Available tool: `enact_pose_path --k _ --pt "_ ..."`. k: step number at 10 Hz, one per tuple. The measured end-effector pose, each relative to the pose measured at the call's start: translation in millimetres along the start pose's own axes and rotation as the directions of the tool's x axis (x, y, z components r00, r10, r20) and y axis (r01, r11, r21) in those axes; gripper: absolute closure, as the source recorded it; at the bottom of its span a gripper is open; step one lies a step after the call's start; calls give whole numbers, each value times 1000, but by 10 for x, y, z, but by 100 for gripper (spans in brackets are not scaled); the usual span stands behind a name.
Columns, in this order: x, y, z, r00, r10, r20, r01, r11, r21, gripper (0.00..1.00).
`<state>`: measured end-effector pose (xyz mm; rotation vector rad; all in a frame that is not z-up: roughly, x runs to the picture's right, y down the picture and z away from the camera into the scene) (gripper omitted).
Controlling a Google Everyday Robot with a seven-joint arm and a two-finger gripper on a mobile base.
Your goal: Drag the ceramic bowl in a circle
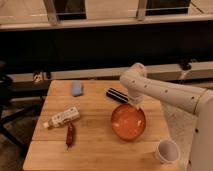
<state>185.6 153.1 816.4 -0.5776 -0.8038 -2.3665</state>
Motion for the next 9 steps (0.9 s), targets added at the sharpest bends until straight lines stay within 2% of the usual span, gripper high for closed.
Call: enact_pose_path --k 4,9 --pt "-38 -430 35 998 -57 -5 57 997 46 100" --pt "190 -964 -3 986 -163 -34 165 982 92 100"
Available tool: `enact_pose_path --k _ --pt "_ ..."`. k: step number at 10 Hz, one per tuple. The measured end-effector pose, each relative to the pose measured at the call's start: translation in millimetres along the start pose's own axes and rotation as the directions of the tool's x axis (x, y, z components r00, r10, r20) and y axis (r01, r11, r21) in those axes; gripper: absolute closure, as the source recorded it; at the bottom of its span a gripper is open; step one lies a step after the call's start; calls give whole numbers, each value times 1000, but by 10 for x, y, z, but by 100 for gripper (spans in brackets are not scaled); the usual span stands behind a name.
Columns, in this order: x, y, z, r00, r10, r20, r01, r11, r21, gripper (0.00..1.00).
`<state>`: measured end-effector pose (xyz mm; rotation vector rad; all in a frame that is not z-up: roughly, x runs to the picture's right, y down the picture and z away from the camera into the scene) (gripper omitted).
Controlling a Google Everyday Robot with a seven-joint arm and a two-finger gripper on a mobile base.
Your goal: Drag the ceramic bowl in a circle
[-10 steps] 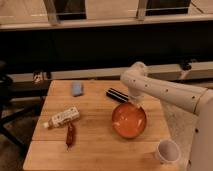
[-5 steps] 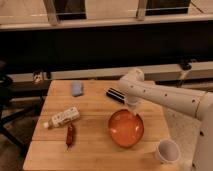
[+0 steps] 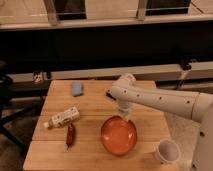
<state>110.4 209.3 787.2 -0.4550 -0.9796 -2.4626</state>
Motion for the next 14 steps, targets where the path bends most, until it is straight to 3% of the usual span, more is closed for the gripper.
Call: enact_pose_path --k 5,6,14 --pt "396 -348 -89 995 -98 -33 99 995 19 100" --pt "565 -459 -127 990 -127 -53 128 991 25 100" --pt "1090 -699 -302 972 -195 -131 202 978 42 100"
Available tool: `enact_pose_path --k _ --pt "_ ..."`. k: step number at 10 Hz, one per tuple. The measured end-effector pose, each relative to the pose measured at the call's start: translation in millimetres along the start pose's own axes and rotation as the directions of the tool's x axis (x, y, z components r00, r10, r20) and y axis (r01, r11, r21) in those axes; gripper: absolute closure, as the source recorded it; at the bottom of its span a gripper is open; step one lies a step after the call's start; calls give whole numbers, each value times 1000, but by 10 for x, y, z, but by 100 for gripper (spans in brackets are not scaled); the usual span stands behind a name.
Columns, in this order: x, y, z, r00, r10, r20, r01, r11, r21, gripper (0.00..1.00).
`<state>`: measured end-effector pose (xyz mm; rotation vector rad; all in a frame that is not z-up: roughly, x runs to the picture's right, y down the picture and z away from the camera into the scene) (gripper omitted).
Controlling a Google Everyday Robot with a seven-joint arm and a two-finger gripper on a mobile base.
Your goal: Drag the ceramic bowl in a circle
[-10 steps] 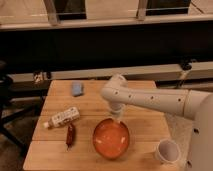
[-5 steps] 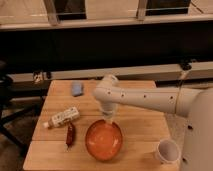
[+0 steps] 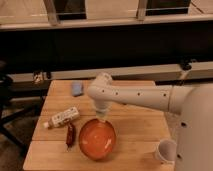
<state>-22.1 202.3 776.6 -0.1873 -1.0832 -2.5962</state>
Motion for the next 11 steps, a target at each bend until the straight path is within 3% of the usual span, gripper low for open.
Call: enact_pose_path --k 4,8,11 --pt "221 110 -22 1000 -5 -24 5 1000 5 100" --pt "485 331 43 1000 -5 -11 5 1000 9 100" --pt "651 577 23 1000 7 5 -7 1000 -14 100"
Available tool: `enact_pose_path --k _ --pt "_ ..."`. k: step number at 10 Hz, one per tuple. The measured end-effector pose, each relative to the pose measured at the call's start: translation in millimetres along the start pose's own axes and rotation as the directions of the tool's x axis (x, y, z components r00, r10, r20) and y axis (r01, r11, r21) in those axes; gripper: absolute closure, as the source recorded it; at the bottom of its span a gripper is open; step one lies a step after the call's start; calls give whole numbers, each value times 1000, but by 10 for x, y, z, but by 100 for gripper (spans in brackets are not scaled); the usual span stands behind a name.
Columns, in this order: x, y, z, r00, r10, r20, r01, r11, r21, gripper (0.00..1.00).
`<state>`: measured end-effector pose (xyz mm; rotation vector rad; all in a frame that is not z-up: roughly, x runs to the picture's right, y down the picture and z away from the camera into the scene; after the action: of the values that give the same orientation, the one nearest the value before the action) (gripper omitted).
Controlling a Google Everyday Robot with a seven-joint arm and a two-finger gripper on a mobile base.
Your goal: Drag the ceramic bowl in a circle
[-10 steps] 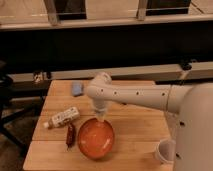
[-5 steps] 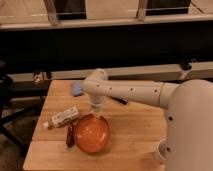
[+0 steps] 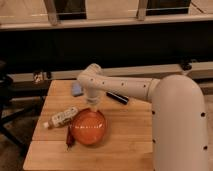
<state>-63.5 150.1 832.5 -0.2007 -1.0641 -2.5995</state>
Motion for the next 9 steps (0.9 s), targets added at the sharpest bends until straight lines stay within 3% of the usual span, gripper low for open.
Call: enact_pose_path --k 5,9 --pt "107 439 -50 998 50 36 -48 997 -55 100" --pt "-183 823 -106 991 123 55 -118 989 -94 100"
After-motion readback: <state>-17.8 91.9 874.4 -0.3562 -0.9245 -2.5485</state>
